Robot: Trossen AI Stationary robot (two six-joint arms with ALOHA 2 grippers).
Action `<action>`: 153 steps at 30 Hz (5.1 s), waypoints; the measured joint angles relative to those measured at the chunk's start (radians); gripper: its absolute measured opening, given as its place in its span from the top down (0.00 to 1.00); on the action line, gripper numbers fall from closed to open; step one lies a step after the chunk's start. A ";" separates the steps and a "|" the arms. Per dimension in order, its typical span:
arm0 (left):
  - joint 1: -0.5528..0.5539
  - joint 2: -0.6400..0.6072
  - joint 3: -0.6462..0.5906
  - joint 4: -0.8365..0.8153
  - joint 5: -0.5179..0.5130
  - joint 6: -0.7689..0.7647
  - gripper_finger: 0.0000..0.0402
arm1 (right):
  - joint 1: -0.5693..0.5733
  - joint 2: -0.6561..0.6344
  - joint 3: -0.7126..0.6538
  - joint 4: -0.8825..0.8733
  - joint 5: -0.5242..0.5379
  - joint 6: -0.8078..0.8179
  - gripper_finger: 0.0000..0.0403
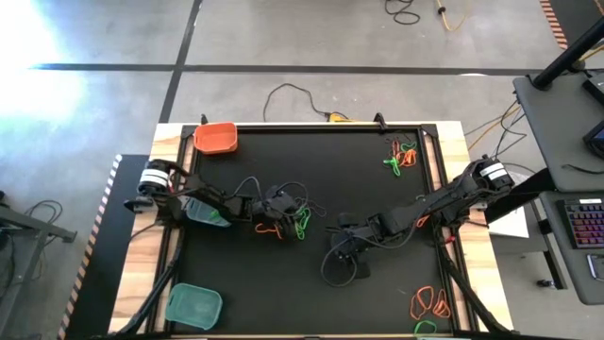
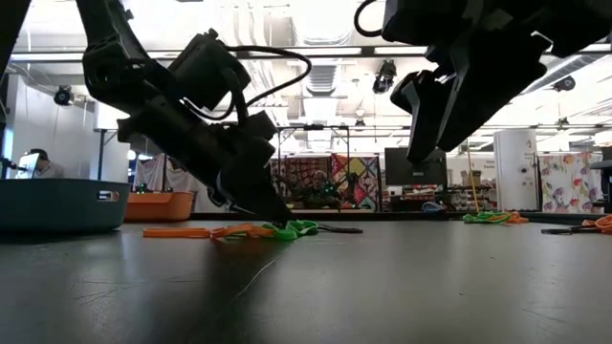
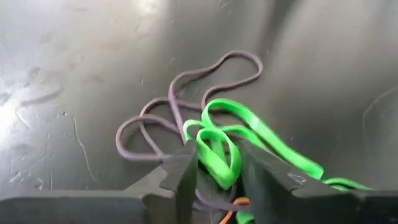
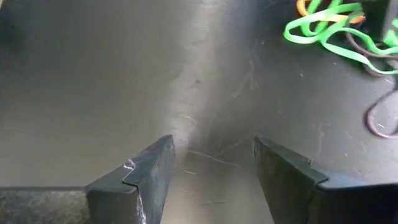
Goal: Sort rubber bands into baskets
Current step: Put the green rubber band into the blue bin
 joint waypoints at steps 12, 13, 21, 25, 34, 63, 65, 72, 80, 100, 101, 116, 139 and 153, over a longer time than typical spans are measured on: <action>-0.018 -0.155 0.000 -0.097 -0.001 0.044 0.99 | 0.000 0.000 0.000 0.001 0.019 -0.007 0.48; -0.021 -0.198 0.004 -0.136 -0.001 0.057 0.99 | 0.000 0.000 0.000 0.000 0.019 -0.007 0.48; -0.093 -0.619 0.079 -0.815 -0.043 0.010 1.00 | 0.000 0.000 0.000 -0.003 0.019 0.004 0.48; -0.127 -0.783 0.161 -1.263 -0.073 -0.194 1.00 | 0.000 0.000 0.000 0.007 0.038 -0.039 0.48; -0.138 -0.886 0.079 -1.656 -0.023 -0.617 1.00 | -0.001 0.000 0.001 0.073 0.149 -0.128 0.48; -0.137 -0.594 -0.074 -1.510 0.066 -0.434 1.00 | -0.437 -0.034 0.109 -0.710 0.503 0.161 0.46; -0.135 -0.588 -0.075 -1.495 0.061 -0.419 1.00 | -0.487 -0.041 0.109 -0.744 0.497 0.182 0.46; -0.050 -0.648 -0.071 -1.494 0.097 -0.447 1.00 | -0.563 -0.052 0.109 -0.716 0.433 0.186 0.46; 0.085 -0.741 -0.134 -1.441 0.178 -0.370 1.00 | -0.565 -0.050 0.109 -0.647 0.430 0.038 0.46; 0.143 -0.646 -0.144 -1.365 0.172 -0.370 0.90 | -0.942 -0.050 0.012 -0.591 0.273 0.041 0.46; 0.143 -0.645 -0.143 -1.367 0.172 -0.376 0.88 | -0.959 -0.050 0.001 -0.575 0.264 0.035 0.46; 0.142 -0.660 -0.041 -1.554 0.171 -0.375 0.63 | -1.071 -0.049 -0.139 -0.304 0.138 -0.020 0.50; -0.140 -0.732 0.375 -1.858 -0.284 -0.552 0.61 | -1.157 -0.049 -0.189 -0.297 0.138 -0.007 0.78; -0.307 -0.742 0.228 -1.617 -0.725 -0.711 0.61 | -1.157 -0.050 -0.188 -0.321 0.139 -0.069 0.96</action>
